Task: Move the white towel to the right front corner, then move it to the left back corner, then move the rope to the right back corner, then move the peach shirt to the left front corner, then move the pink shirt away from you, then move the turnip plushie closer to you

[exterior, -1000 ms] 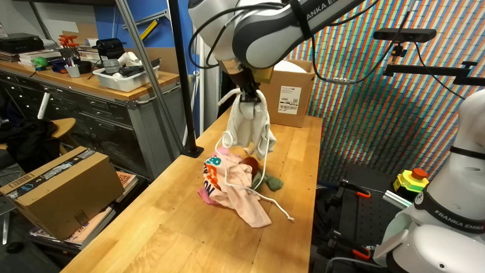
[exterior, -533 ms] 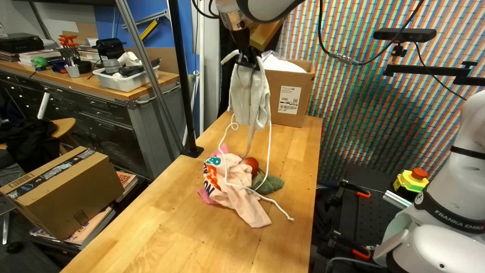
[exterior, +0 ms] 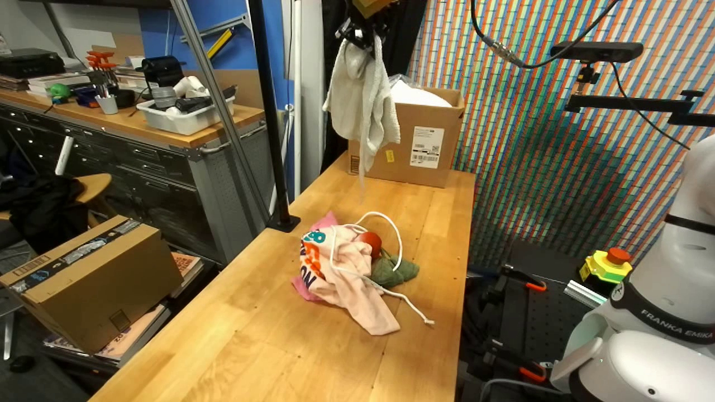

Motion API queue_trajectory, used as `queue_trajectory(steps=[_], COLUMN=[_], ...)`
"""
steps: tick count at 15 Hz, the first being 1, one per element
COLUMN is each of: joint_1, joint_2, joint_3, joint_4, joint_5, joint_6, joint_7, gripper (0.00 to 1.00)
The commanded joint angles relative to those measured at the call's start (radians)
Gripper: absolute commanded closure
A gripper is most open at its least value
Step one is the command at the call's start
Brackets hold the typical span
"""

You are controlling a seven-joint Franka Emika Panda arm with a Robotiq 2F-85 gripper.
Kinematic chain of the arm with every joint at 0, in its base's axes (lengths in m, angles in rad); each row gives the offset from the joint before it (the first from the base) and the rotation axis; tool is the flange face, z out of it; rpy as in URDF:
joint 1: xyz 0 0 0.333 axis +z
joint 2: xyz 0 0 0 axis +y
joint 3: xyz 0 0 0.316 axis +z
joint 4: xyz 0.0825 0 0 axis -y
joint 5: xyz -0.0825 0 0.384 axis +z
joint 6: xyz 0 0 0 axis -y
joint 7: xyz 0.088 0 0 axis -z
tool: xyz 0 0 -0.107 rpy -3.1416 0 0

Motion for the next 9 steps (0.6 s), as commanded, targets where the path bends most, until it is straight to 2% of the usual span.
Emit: queue_trajectory(steps=[1, 9], joint_1=[-0.022, -0.077], joint_2=[0.026, 0.155], joint_3=[-0.015, -0.097], joint_4=[0.079, 0.133], joint_5=[0.026, 0.009], joint_6=[-0.009, -0.009], joint_7=[0.093, 0.256], gripper=[0.92, 0.92])
